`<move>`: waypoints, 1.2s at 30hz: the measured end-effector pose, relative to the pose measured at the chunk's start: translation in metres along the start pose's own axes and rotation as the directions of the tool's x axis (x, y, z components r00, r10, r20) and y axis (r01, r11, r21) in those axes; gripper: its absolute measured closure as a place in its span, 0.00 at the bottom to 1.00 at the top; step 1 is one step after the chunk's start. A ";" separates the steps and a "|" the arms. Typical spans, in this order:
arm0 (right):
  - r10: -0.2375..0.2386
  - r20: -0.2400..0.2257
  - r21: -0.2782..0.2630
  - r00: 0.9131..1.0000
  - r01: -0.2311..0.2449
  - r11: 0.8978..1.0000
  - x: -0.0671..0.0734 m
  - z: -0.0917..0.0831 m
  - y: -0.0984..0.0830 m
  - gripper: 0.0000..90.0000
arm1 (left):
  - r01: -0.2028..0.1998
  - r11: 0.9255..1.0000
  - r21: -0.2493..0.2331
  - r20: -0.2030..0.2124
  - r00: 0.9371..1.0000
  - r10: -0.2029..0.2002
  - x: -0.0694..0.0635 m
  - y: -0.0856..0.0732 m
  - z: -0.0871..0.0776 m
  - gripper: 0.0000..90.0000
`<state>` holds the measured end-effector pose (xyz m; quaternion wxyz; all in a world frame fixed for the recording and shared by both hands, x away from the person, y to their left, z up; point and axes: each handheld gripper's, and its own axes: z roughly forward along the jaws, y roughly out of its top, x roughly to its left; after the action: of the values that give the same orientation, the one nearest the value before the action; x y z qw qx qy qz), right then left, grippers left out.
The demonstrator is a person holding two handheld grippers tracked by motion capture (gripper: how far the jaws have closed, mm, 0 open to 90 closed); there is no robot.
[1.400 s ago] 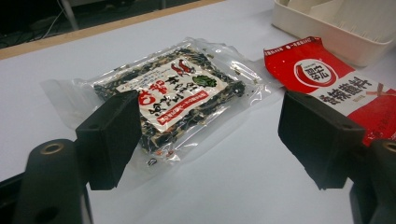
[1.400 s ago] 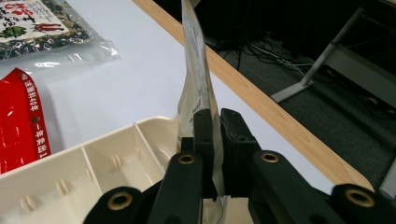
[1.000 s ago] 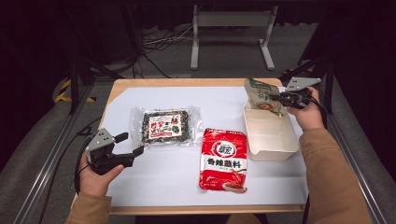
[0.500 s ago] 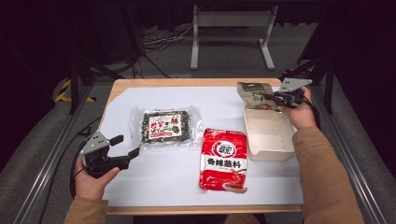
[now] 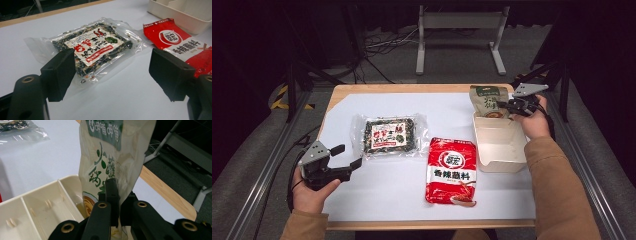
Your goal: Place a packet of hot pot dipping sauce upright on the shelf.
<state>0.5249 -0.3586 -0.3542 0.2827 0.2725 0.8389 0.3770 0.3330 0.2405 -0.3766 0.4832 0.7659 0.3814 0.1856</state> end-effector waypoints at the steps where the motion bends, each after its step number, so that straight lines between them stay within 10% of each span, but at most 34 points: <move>1: 0.005 0.002 0.001 1.000 -0.005 1.000 0.000 0.000 -0.001 0.98 | 0.000 1.000 0.000 0.001 1.000 0.000 0.000 0.000 0.000 0.24; 11: 0.019 0.026 0.154 0.999 -0.023 0.988 0.005 0.006 -0.010 0.98 | -0.010 1.000 0.001 0.002 1.000 0.010 0.000 0.001 0.001 0.24; 18: 0.065 0.032 0.130 0.997 -0.068 0.989 0.004 0.007 -0.016 0.94 | -0.002 1.000 0.004 0.004 1.000 0.002 0.000 0.001 0.004 0.24; 26: 0.187 0.096 0.069 0.978 -0.194 0.979 0.000 -0.005 -0.015 0.60 | -0.008 1.000 0.009 0.012 1.000 0.008 0.000 0.003 0.009 0.24; 36: 0.212 0.131 -0.003 0.968 -0.214 0.977 0.004 -0.035 -0.010 0.43 | -0.033 0.999 0.008 0.041 0.999 0.033 -0.004 0.012 0.022 0.24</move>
<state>0.4961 -0.3786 -0.3435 0.2933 0.3866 0.7866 0.3817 0.3496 0.2212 -0.3757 0.4844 0.7779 0.3595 0.1761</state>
